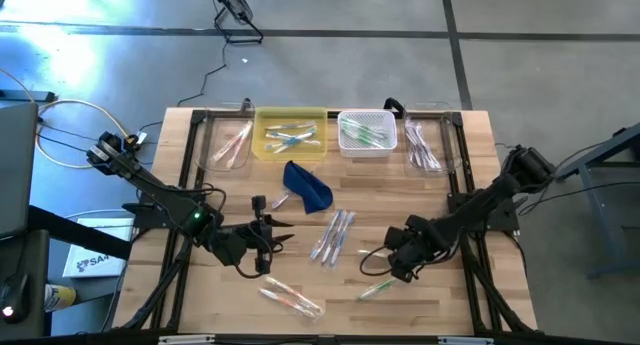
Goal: Pick & Place Toothbrushes
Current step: Put the green toothbrush into the white bin, then put the blue toothbrush into the yellow bin
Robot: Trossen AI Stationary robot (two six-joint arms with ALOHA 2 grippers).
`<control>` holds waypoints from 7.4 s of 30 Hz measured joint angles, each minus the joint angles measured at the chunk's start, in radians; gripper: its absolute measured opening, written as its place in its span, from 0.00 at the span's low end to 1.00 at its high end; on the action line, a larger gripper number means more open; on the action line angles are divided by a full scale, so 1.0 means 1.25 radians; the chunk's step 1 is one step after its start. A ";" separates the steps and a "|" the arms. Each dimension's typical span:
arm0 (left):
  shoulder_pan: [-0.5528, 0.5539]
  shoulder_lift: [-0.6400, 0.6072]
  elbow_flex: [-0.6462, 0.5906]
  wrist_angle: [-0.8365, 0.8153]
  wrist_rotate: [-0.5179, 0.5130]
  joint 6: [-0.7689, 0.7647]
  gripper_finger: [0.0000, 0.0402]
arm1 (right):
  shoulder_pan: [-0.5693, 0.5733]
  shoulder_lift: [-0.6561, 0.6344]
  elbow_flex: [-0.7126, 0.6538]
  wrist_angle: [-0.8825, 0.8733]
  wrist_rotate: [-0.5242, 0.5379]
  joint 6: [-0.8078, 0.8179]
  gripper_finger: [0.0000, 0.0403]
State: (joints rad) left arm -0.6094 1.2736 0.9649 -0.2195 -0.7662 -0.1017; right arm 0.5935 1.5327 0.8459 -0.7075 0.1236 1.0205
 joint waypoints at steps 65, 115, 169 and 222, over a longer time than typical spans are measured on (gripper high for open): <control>0.000 0.000 0.000 -0.036 0.000 0.000 0.25 | 0.055 0.066 -0.076 0.108 0.053 0.168 0.28; 0.017 0.000 0.000 -0.014 -0.023 0.021 0.25 | -0.364 -0.232 0.177 0.130 0.325 -0.290 0.04; 0.226 -0.002 0.000 0.030 0.052 0.021 0.25 | -0.990 0.071 0.176 0.224 0.015 -0.884 0.29; 0.226 -0.002 0.000 0.031 0.068 0.117 0.25 | -0.436 -0.216 0.177 0.262 0.004 -0.480 0.23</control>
State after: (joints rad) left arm -0.3271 1.2713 0.9646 -0.1803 -0.6817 0.0450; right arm 0.0488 1.2633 1.0676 -0.3796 0.1284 0.4210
